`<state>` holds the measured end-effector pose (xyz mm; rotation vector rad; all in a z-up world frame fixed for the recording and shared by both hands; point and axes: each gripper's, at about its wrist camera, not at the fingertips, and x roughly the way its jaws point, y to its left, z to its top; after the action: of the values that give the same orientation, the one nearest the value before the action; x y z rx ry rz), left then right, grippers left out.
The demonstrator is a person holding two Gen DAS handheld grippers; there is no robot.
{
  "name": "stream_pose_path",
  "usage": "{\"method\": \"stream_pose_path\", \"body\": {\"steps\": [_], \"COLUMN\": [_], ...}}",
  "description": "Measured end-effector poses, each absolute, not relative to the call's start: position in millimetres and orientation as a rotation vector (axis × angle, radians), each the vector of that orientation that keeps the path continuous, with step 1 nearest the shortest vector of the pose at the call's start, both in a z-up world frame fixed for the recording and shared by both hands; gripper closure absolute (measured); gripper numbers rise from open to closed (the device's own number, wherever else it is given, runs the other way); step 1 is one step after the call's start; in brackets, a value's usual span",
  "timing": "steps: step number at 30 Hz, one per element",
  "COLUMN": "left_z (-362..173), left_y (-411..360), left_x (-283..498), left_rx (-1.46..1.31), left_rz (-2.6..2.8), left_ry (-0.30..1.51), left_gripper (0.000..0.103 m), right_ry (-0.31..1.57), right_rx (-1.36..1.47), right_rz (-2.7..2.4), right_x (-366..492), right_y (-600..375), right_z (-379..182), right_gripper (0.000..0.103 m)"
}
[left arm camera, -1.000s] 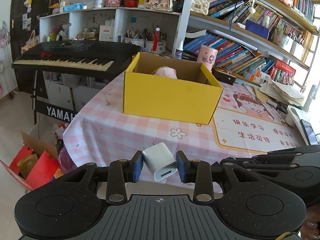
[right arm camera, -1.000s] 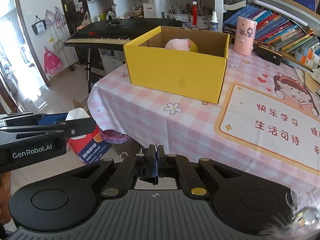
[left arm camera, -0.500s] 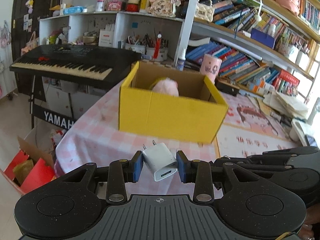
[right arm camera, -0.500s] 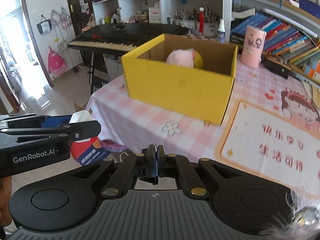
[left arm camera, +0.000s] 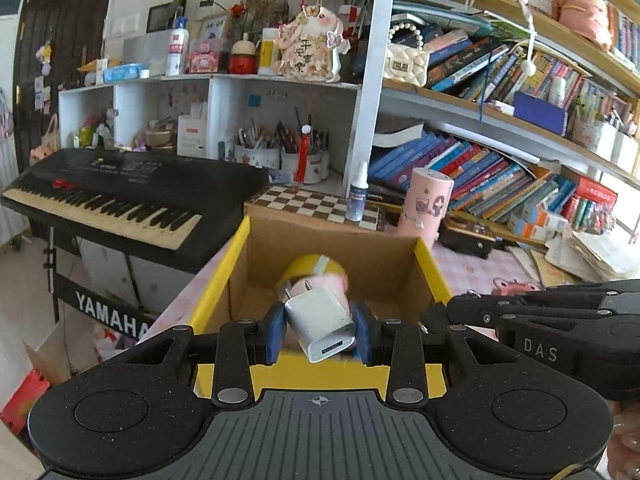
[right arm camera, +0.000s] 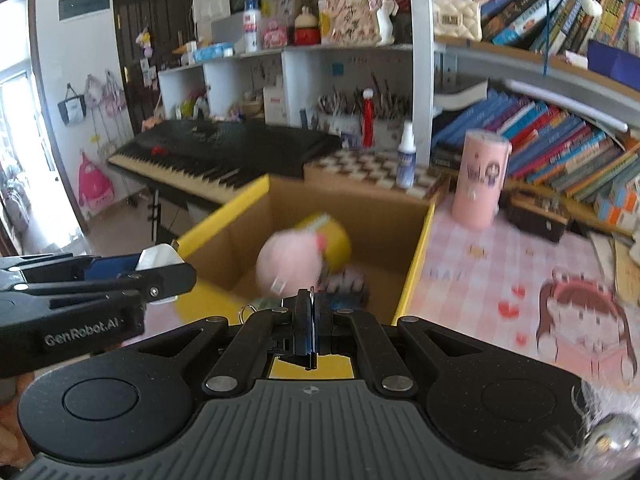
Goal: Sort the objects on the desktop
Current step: 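Lower the charger and clip into the box and open both tools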
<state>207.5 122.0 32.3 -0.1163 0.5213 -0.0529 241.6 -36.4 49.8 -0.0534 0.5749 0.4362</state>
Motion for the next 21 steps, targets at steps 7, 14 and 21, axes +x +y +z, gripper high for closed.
{"method": "stream_pose_path", "body": {"steps": [7,14,21], "left_z": [10.2,-17.4,-32.0], "left_y": [115.9,122.3,116.7], "left_x": [265.6,290.2,311.9], "left_rx": [-0.112,-0.138,-0.054], "left_rz": [-0.075,-0.082,-0.131], "left_ry": [0.654,0.802,0.943], "left_gripper": [0.068,0.068,0.071], "right_ry": [0.602,0.707,0.748], "right_rx": [-0.172,-0.367,-0.601], "right_rz": [0.506,0.632,0.744], "right_x": [301.3,338.5,358.3], "right_y": [-24.8,-9.0,10.0], "right_z": [34.6,1.6,-20.9], "right_gripper": [0.101,0.101,0.101]}}
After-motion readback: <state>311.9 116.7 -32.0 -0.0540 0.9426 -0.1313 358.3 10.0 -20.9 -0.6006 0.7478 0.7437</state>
